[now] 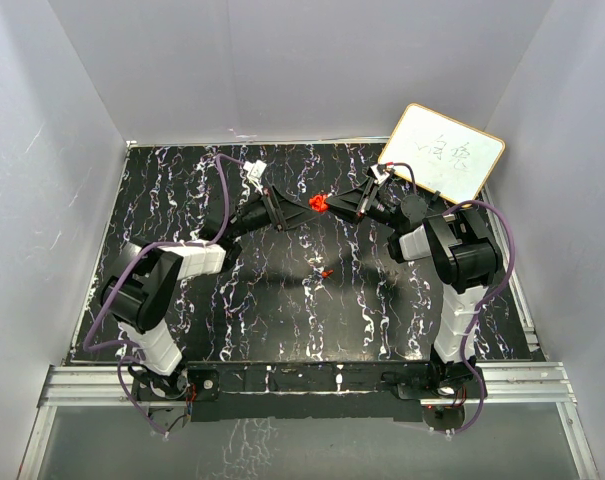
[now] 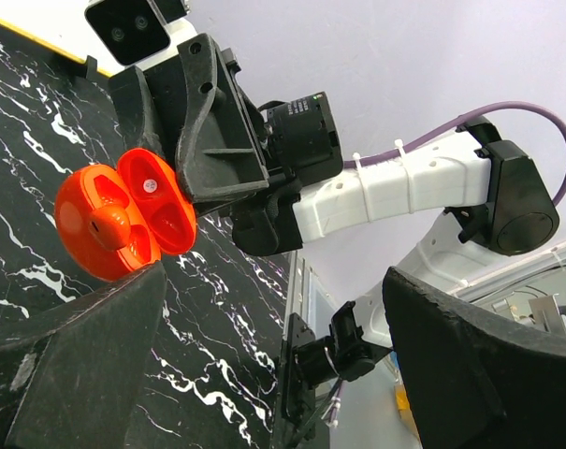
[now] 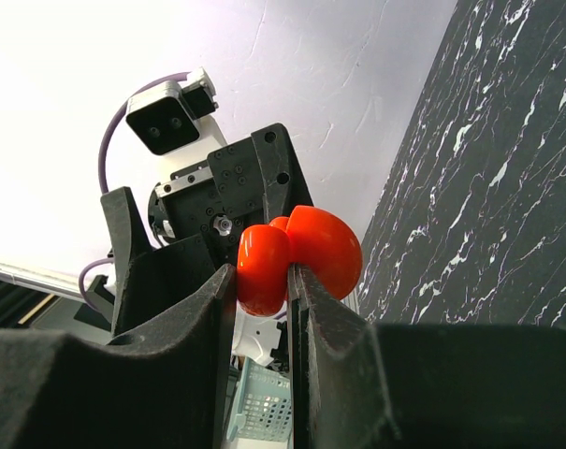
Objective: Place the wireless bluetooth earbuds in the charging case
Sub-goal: Place the earbud in the charging case.
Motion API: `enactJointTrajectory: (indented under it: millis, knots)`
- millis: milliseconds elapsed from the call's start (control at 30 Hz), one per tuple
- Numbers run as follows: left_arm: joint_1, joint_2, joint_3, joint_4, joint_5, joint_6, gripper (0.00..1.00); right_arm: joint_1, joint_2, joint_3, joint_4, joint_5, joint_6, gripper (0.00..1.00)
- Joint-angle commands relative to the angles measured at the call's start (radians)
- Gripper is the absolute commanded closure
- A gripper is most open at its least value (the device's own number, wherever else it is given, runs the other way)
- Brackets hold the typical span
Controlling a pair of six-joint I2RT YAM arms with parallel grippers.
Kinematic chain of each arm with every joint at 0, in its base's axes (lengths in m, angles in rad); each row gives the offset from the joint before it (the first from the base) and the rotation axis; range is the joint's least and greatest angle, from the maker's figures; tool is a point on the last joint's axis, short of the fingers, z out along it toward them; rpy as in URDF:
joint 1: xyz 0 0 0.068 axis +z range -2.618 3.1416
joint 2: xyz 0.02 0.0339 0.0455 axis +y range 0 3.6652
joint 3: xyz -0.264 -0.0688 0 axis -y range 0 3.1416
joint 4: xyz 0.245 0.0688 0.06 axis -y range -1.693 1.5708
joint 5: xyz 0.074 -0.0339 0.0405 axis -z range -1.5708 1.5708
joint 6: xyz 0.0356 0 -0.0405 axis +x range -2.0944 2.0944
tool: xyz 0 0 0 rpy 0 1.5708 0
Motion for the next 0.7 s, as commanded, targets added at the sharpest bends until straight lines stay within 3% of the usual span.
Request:
enactJointTrajectory:
  millis: [0,667]
  knots:
    - [-0.003,-0.003,0.046,0.017,0.008,0.027,0.01,-0.001,-0.002,0.027,0.339,0.001,0.002,1.0]
    - [0.01,0.032,0.092,0.001,-0.001,0.062,0.01,0.0,-0.011,0.013,0.339,0.001,-0.005,1.0]
